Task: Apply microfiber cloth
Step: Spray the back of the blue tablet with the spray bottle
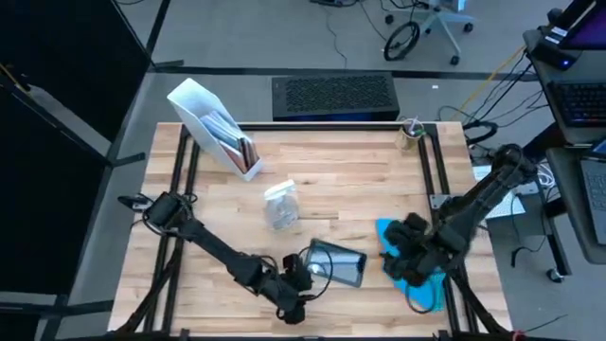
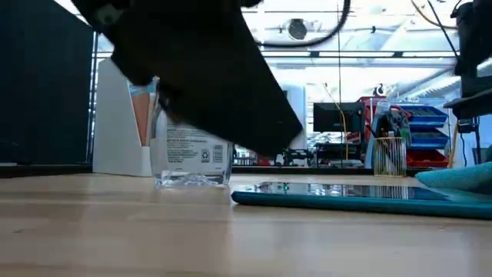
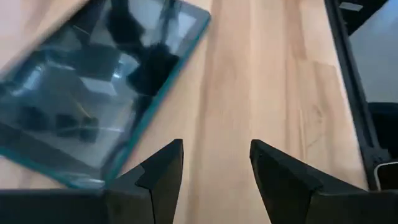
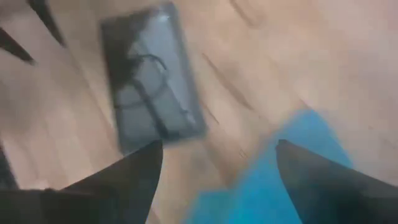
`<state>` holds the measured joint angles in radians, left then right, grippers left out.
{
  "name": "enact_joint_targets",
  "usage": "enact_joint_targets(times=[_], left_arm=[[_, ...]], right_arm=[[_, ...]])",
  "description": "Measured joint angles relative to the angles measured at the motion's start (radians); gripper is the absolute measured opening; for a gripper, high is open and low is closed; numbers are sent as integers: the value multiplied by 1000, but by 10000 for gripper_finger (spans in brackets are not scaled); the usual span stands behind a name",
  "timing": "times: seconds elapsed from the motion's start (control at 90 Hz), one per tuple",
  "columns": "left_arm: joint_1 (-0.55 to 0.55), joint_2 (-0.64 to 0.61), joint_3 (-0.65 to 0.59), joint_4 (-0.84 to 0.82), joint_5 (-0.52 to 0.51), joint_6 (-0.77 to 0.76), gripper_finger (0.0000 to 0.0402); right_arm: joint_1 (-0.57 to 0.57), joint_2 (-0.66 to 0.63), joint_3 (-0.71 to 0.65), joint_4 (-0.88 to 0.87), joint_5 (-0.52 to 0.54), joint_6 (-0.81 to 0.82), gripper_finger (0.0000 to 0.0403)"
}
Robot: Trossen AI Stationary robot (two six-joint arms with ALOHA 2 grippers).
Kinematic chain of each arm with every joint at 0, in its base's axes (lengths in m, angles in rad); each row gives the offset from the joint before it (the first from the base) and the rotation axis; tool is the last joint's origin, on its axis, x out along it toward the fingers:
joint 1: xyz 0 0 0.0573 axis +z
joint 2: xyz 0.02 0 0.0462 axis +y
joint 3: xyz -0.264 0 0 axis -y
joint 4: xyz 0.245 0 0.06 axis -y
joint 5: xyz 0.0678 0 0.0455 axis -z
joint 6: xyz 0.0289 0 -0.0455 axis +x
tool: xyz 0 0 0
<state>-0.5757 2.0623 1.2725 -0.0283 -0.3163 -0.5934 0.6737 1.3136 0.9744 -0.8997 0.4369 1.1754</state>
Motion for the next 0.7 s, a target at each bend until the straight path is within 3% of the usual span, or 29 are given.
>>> enact_joint_targets(times=[0.311,0.467,0.7], left_arm=[[55,63,3,4,-4,-55,175],[72,73,5,8,-6,-54,175],[101,76,4,6,-38,-53,175]], right_arm=[[-302,0,-341,647,-307,-260,294],[-382,0,-441,820,-371,-300,294],[-399,54,-503,939,-398,-313,294]])
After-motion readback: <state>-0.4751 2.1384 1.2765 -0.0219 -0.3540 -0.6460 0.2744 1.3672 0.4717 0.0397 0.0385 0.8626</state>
